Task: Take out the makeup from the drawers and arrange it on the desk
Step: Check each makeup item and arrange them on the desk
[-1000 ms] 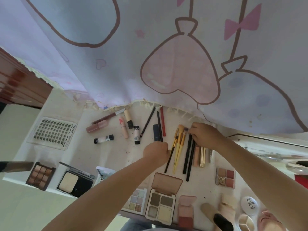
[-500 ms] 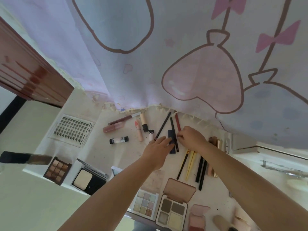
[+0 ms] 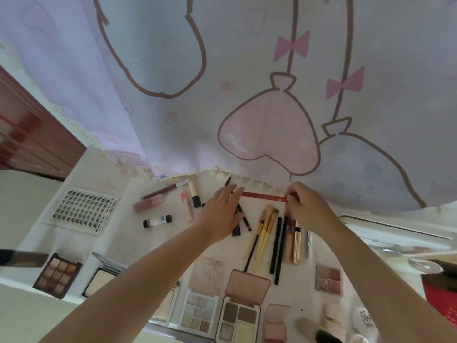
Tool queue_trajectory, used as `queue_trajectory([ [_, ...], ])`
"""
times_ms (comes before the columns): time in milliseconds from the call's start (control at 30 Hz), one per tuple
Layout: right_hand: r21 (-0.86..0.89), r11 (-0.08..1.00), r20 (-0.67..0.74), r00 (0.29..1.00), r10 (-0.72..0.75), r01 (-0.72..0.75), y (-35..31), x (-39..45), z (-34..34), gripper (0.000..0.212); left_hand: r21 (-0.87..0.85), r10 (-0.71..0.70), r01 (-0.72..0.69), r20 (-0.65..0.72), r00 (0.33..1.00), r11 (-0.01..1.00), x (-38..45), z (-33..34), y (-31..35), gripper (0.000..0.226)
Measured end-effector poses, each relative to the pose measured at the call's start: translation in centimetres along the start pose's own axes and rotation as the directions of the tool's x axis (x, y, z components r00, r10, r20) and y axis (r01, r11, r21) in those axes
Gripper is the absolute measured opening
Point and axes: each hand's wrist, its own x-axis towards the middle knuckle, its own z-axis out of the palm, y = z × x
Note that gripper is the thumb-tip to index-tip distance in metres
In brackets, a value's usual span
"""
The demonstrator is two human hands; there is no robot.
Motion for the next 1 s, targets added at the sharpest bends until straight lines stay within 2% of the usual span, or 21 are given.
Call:
queue_trajectory([
  [67, 0.065, 0.998, 0.077, 0.997, -0.009, 0.004, 0.0, -1.7, -1.9, 0.017, 0.042, 0.066, -0.069, 0.067, 0.996, 0.997, 0.4, -1.6, 1.4, 0.028],
  [133, 0.033, 0.999, 0.213, 0.977, -0.023, 0.016, 0.2, -3.1, -2.9, 0.024, 0.056, 0.123, -0.136, 0.19, 0.974, 0.989, 0.3, -2.9, 2.7, 0.025],
  [200, 0.049, 0.998, 0.241, 0.969, -0.048, 0.037, 0.3, -4.2, -3.5, 0.029, -0.129, 0.148, -0.115, 0.288, 0.946, 0.985, -0.3, -3.7, 3.9, 0.031],
  [267, 0.202, 0.979, 0.153, 0.986, -0.065, 0.033, 0.3, -5.0, -4.2, 0.034, -0.33, 0.137, -0.026, 0.319, 0.938, 0.944, -0.9, -4.1, 4.7, 0.034],
  [333, 0.241, 0.969, 0.1, 0.992, -0.083, 0.057, 0.6, -5.9, -5.0, 0.033, -0.464, 0.12, 0.076, 0.379, 0.918, 0.883, -1.4, -4.7, 5.4, 0.035],
  [367, 0.164, 0.983, 0.124, 0.987, -0.103, 0.082, 0.6, -6.4, -5.2, 0.029, -0.5, 0.14, 0.09, 0.405, 0.904, 0.862, -1.6, -5.1, 5.8, 0.036],
  [433, -0.143, 0.971, 0.217, 0.963, -0.157, 0.191, 0.6, -7.4, -5.2, 0.027, -0.453, 0.175, 0.03, 0.404, 0.898, 0.891, -1.7, -6.0, 6.6, 0.038],
  [500, -0.447, 0.84, 0.234, 0.947, -0.222, 0.307, 0.3, -8.5, -4.6, 0.028, -0.417, 0.2, -0.02, 0.393, 0.898, 0.909, -1.7, -6.9, 7.3, 0.04],
  [533, -0.536, 0.779, 0.205, 0.945, -0.255, 0.327, 0.0, -9.1, -4.4, 0.028, -0.44, 0.205, 0.006, 0.429, 0.88, 0.898, -1.8, -7.5, 7.6, 0.041],
  [600, -0.593, 0.733, 0.162, 0.941, -0.295, 0.332, -0.3, -10.1, -4.3, 0.028, -0.483, 0.237, 0.079, 0.557, 0.796, 0.872, -1.7, -8.7, 8.0, 0.042],
  [667, -0.574, 0.753, 0.15, 0.945, -0.289, 0.321, -0.2, -10.7, -4.5, 0.028, -0.47, 0.237, 0.111, 0.619, 0.749, 0.876, -1.8, -9.8, 8.3, 0.043],
  [767, -0.539, 0.781, 0.135, 0.948, -0.29, 0.316, -0.4, -10.5, -4.2, 0.03, -0.427, 0.227, 0.08, 0.62, 0.751, 0.901, -1.4, -10.0, 9.1, 0.042],
  [833, -0.479, 0.828, 0.172, 0.956, -0.237, 0.291, 0.1, -10.2, -4.4, 0.035, -0.394, 0.203, 0.075, 0.618, 0.759, 0.916, -1.2, -10.2, 9.1, 0.041],
  [967, -0.355, 0.934, 0.128, 0.988, 0.083, -0.033, 5.1, -10.9, -7.5, 0.04, -0.371, -0.029, 0.236, 0.484, 0.875, 0.898, -1.9, -13.2, 4.2, 0.043],
  [1000, -0.33, 0.942, 0.096, 0.99, 0.1, -0.063, 6.1, -11.0, -7.8, 0.04, -0.38, -0.061, 0.25, 0.444, 0.894, 0.891, -2.2, -13.6, 3.1, 0.044],
])
